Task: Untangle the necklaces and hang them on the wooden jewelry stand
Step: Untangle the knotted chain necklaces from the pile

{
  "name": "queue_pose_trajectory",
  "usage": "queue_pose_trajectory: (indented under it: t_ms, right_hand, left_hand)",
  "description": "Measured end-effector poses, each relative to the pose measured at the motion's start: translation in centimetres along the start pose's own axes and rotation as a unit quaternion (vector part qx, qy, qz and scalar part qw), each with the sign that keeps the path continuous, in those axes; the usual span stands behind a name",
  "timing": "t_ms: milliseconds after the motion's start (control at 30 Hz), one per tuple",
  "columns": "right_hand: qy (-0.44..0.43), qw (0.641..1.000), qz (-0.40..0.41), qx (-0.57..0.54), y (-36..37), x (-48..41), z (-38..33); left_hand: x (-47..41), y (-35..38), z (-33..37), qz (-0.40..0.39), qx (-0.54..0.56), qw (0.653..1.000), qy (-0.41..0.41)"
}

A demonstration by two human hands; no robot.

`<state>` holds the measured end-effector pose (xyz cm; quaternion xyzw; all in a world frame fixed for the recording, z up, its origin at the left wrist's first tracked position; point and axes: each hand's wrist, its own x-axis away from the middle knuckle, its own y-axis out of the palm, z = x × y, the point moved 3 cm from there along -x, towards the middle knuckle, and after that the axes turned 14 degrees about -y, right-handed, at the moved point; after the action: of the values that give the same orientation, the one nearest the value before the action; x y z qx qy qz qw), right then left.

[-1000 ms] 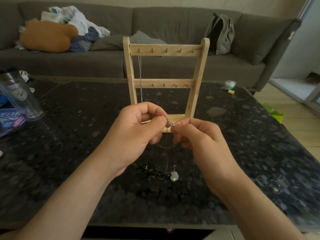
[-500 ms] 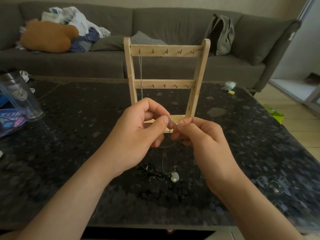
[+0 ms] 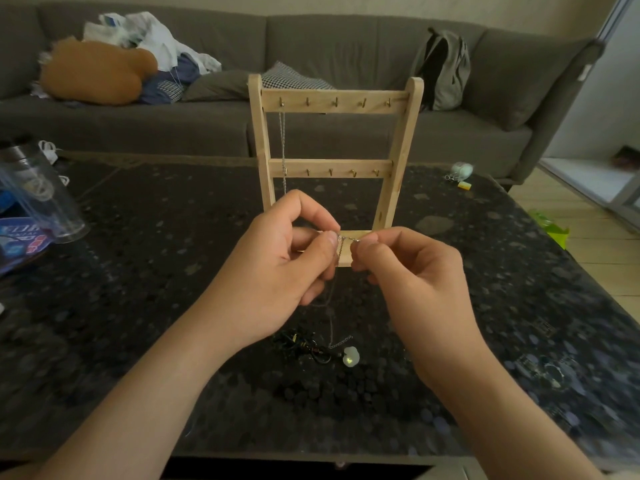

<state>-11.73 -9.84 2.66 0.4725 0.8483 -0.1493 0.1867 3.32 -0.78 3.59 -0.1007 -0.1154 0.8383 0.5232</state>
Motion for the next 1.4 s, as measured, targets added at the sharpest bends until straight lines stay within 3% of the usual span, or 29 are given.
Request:
queue_pose_trajectory:
  t_ms: [400,633,900,1200,1400]
  right_hand:
    - [0.041,0.994,-0.005,-0.104,0.4,0.0,0.1]
    - [-0.030,0.999,-0.010,-0.030,0.3,0.2,-0.3]
    - [-0.011,0.998,-0.048,-0.034,0.2,0.3,-0.1]
    - [0.088,0.993,-0.078,-0.005,0.7,0.3,0.4]
    - [0.233,0.955,-0.059,-0.176,1.0,0.1,1.0]
  left_hand:
    - [0.1,0.0,0.0,-0.043,-0.015,0.999,0.019]
    - [-0.2,0.1,-0.1,-0.038,-0.016,0.999,0.015]
    - [-0.2,0.4,-0.2,-0.007,-0.055,0.998,0.034]
    - [-0.1,0.8,-0.5,0.025,-0.140,0.989,0.034]
    - [0.0,1.2,-0.9,0.048,-0.246,0.966,0.059]
